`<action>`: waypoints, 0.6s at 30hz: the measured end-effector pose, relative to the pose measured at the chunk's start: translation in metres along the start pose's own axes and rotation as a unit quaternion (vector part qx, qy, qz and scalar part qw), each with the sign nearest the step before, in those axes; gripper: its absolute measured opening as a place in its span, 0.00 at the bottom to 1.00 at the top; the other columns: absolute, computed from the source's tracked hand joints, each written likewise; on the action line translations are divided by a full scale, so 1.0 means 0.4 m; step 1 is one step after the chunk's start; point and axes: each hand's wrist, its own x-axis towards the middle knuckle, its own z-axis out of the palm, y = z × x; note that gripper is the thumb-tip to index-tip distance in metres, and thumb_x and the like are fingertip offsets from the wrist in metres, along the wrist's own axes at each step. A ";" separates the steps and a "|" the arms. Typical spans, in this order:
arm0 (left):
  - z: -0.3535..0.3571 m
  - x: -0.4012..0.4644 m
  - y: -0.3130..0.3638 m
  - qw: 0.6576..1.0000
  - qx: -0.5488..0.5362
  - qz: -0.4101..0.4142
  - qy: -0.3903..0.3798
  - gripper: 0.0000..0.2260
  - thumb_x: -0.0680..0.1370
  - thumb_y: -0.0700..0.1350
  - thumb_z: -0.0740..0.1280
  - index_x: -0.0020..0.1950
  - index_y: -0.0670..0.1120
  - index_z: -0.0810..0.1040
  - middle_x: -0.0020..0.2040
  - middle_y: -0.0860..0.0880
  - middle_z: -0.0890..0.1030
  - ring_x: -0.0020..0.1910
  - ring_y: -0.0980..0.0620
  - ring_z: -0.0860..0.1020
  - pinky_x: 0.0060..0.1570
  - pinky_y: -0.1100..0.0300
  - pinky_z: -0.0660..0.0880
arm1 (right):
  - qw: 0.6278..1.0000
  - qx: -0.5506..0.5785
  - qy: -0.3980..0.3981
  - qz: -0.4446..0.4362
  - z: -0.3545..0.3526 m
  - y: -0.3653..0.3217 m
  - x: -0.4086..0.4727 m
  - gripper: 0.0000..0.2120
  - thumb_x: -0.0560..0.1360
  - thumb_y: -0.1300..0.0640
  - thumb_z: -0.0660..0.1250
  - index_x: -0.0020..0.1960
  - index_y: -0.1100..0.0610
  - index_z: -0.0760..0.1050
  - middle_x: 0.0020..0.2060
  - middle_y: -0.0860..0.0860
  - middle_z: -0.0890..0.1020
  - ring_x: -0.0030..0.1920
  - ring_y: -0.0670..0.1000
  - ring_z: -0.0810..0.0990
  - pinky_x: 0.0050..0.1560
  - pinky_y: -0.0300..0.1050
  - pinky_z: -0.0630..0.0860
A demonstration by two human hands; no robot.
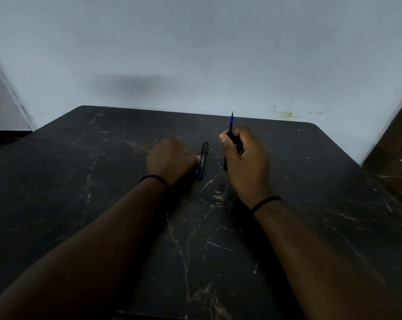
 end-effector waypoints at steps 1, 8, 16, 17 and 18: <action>0.000 0.000 -0.001 1.000 -0.003 0.004 -0.013 0.19 0.70 0.59 0.74 0.35 0.43 0.81 0.33 0.46 0.82 0.34 0.49 0.81 0.30 0.59 0.74 | 1.000 0.001 -0.003 0.003 0.000 0.000 0.000 0.06 0.80 0.50 0.66 0.51 0.52 0.77 0.40 0.47 0.79 0.39 0.46 0.76 0.38 0.37 0.73; -0.016 0.003 -0.012 1.000 -0.011 0.004 0.009 0.19 0.76 0.54 0.70 0.32 0.41 0.76 0.30 0.47 0.78 0.32 0.49 0.77 0.31 0.62 0.69 | 1.000 0.004 -0.007 0.005 -0.002 0.006 0.003 0.07 0.81 0.49 0.65 0.51 0.52 0.77 0.38 0.45 0.77 0.36 0.43 0.74 0.37 0.37 0.70; -0.026 0.002 0.007 0.997 0.005 0.034 -0.062 0.25 0.76 0.63 0.67 0.26 0.48 0.68 0.24 0.51 0.67 0.24 0.53 0.66 0.28 0.63 0.62 | 1.000 0.003 -0.005 0.001 -0.002 0.010 0.003 0.07 0.81 0.49 0.65 0.51 0.52 0.77 0.39 0.44 0.78 0.37 0.42 0.75 0.38 0.33 0.70; -0.026 0.001 0.008 0.996 0.014 0.038 -0.078 0.26 0.75 0.64 0.67 0.27 0.48 0.68 0.24 0.51 0.68 0.24 0.53 0.66 0.28 0.63 0.62 | 1.000 0.002 -0.006 0.002 -0.002 0.010 0.003 0.07 0.81 0.49 0.65 0.51 0.52 0.77 0.39 0.45 0.78 0.37 0.43 0.75 0.38 0.35 0.71; -0.026 0.001 0.008 0.994 0.022 0.041 -0.094 0.25 0.75 0.65 0.67 0.27 0.48 0.69 0.25 0.51 0.68 0.25 0.53 0.66 0.29 0.63 0.63 | 1.000 0.001 -0.007 0.004 -0.001 0.010 0.003 0.07 0.81 0.49 0.65 0.51 0.52 0.77 0.40 0.45 0.79 0.38 0.43 0.76 0.38 0.36 0.72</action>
